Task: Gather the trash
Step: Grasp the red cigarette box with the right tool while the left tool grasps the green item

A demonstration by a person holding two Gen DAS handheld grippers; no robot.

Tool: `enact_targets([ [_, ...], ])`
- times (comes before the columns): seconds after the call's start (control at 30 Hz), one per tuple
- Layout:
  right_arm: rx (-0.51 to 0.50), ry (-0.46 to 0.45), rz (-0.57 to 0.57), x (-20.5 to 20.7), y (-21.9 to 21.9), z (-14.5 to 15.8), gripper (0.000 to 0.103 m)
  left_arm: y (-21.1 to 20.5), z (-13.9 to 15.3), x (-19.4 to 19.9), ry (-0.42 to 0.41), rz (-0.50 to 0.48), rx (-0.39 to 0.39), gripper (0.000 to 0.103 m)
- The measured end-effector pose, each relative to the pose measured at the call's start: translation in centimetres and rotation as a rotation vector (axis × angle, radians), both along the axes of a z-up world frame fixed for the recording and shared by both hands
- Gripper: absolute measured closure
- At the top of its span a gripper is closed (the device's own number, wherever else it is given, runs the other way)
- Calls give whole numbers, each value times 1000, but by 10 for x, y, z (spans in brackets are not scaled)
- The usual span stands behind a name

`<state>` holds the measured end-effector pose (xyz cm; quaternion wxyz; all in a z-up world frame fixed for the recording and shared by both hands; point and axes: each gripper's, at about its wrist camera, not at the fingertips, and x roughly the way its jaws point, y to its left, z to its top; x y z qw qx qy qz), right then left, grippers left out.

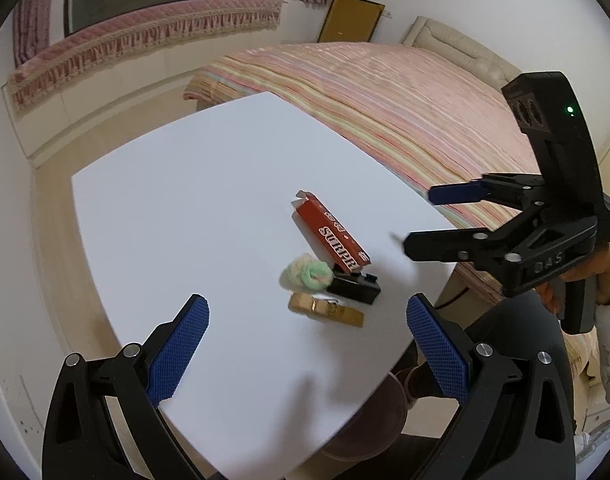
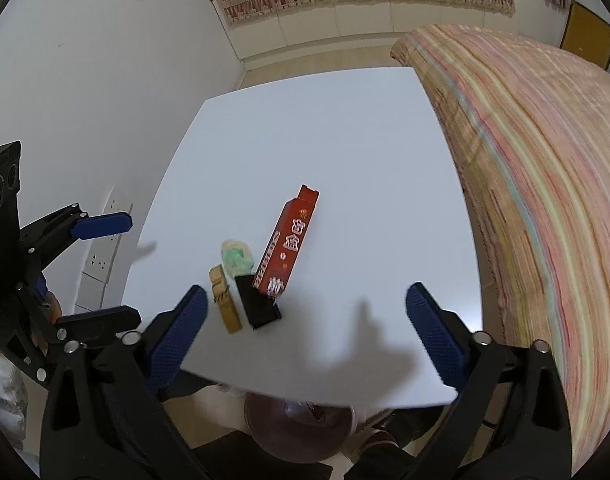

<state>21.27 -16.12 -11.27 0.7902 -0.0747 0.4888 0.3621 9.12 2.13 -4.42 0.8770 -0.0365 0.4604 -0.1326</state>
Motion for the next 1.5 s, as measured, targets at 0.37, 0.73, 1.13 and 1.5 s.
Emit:
enact_targets([
  [0.37,22,86,29,26,31,-25,41,8,-24,28,45,-77,-15,30],
  [0.73,36,126,47,37,42,-35,75,5,-39,45,68,-127,-66,55],
  [1.13,54,115,63,39,40,-37,89,2,-45,50,80,-141,-98,94],
  [1.5,72,87,52,33,32,-25,89,4,-38,39,57,-86,-95,97],
])
